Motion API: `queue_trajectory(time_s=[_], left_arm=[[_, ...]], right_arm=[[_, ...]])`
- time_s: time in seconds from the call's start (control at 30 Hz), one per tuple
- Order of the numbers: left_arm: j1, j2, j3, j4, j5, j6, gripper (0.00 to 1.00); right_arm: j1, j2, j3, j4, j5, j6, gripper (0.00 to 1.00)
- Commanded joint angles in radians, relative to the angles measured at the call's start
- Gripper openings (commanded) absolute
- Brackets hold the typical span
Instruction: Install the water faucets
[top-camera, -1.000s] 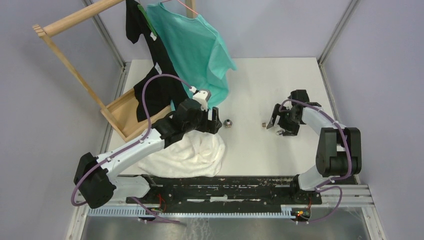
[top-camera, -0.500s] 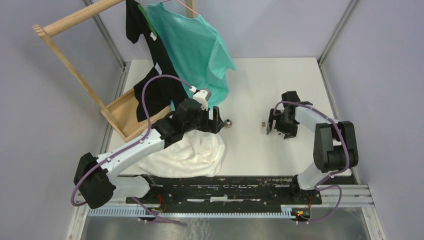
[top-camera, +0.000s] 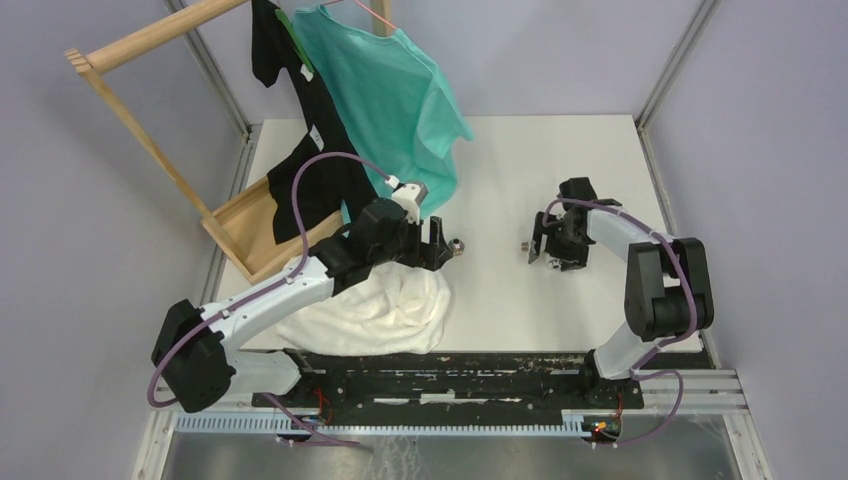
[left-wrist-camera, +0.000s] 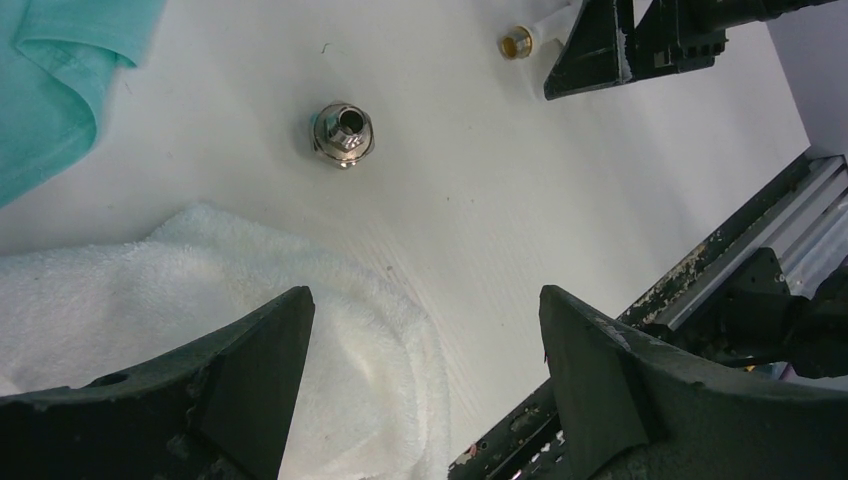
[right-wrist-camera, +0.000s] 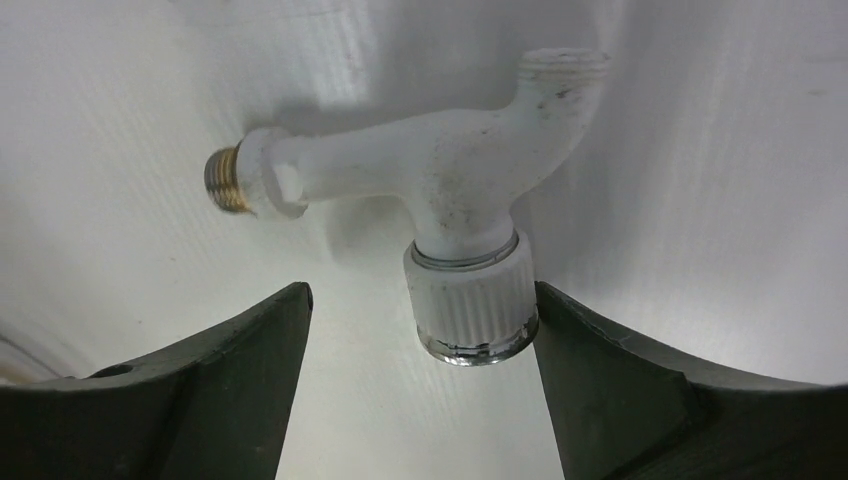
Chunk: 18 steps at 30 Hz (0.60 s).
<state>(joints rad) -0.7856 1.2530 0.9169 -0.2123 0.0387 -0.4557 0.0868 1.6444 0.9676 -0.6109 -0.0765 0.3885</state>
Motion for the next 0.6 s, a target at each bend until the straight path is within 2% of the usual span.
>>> queue_trajectory(time_s=[0.0,0.13,0.33,0.57], left_arm=[[0.002,0.030,0.002,0.042,0.024,-0.018,0.89],[0.002,0.037,-0.001,0.049,0.024,-0.025,0.89],[0.003,0.057,0.001,0.072,0.050,-0.033,0.89],[0.002,0.073,0.010,0.066,0.066,-0.023,0.89]], right_arm=[[0.066,-0.036,-0.012,0.083,-0.122,0.031,0.85],[0.117,-0.078,-0.018,0.097,-0.100,0.053,0.85],[0.123,-0.095,0.010,-0.004,0.084,0.023,0.86],[0.124,-0.033,0.020,0.008,0.103,0.092,0.84]])
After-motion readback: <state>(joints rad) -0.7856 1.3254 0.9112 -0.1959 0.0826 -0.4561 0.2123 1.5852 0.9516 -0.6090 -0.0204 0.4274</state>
